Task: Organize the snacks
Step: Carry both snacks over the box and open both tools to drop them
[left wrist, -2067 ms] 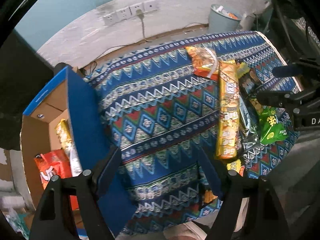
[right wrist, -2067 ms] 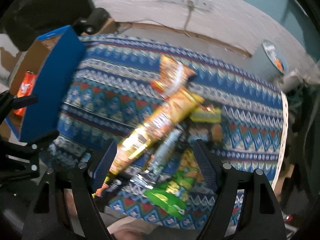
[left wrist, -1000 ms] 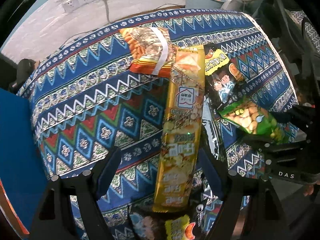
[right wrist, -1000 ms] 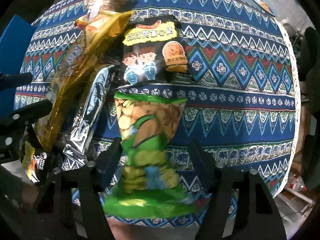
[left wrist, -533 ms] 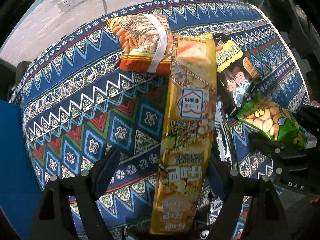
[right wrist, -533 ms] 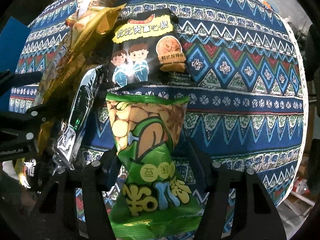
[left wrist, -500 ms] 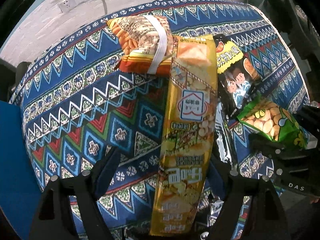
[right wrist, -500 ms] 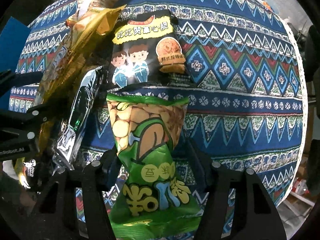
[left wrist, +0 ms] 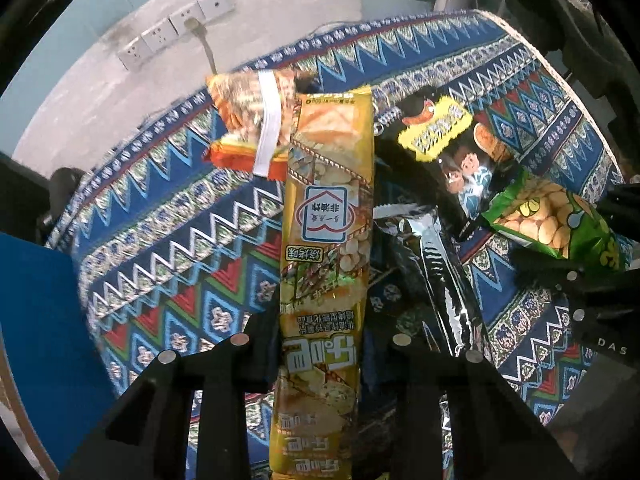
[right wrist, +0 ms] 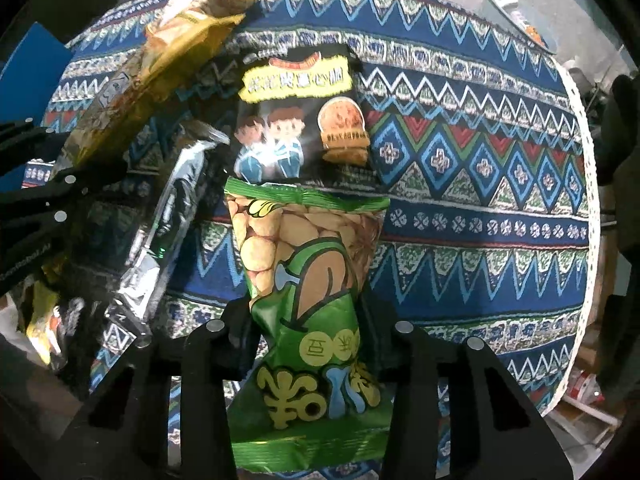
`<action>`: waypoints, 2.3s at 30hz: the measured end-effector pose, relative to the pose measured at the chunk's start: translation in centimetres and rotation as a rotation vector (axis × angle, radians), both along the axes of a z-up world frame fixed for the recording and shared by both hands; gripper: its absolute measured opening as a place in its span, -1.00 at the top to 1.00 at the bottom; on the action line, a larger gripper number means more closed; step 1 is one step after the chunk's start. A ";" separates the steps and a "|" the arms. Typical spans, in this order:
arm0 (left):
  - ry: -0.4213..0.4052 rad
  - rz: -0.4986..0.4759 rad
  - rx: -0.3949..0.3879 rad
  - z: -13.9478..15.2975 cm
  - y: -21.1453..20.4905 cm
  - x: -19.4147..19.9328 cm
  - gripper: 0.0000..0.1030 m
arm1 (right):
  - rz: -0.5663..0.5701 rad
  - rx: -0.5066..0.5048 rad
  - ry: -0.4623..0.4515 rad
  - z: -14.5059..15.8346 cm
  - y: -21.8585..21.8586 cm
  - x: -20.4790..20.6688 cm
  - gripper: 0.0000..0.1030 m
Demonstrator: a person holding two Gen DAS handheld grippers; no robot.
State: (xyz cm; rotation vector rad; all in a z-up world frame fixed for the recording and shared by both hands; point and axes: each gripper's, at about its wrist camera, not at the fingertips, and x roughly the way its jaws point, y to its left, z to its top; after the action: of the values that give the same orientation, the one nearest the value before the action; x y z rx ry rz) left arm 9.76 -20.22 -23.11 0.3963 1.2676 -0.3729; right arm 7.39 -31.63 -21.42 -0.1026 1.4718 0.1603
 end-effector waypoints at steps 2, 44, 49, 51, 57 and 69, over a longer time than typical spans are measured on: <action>-0.020 -0.003 0.000 0.6 -0.1 -0.1 0.38 | 0.000 0.008 -0.012 0.7 -0.1 0.1 0.23; -0.276 0.132 -0.067 12.8 13.1 -3.9 0.39 | 0.132 0.079 -0.224 11.0 9.6 2.0 0.24; -0.288 0.183 -0.071 13.6 15.8 -3.9 0.39 | 0.168 0.093 -0.242 12.1 12.2 2.6 0.24; -0.292 0.205 -0.074 13.9 17.0 -4.0 0.39 | 0.186 0.100 -0.247 12.4 13.4 2.9 0.24; -0.292 0.267 -0.092 14.5 20.4 -4.6 0.39 | 0.256 0.126 -0.259 13.6 18.1 3.4 0.24; -0.323 0.400 -0.108 15.2 28.2 -5.7 0.39 | 0.360 0.164 -0.237 13.9 26.3 4.1 0.24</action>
State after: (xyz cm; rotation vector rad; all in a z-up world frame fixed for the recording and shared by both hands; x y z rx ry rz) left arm 4.06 7.96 -7.89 0.0984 0.9760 -0.0320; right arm 11.51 -5.29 -7.56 -0.2450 1.1895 0.5415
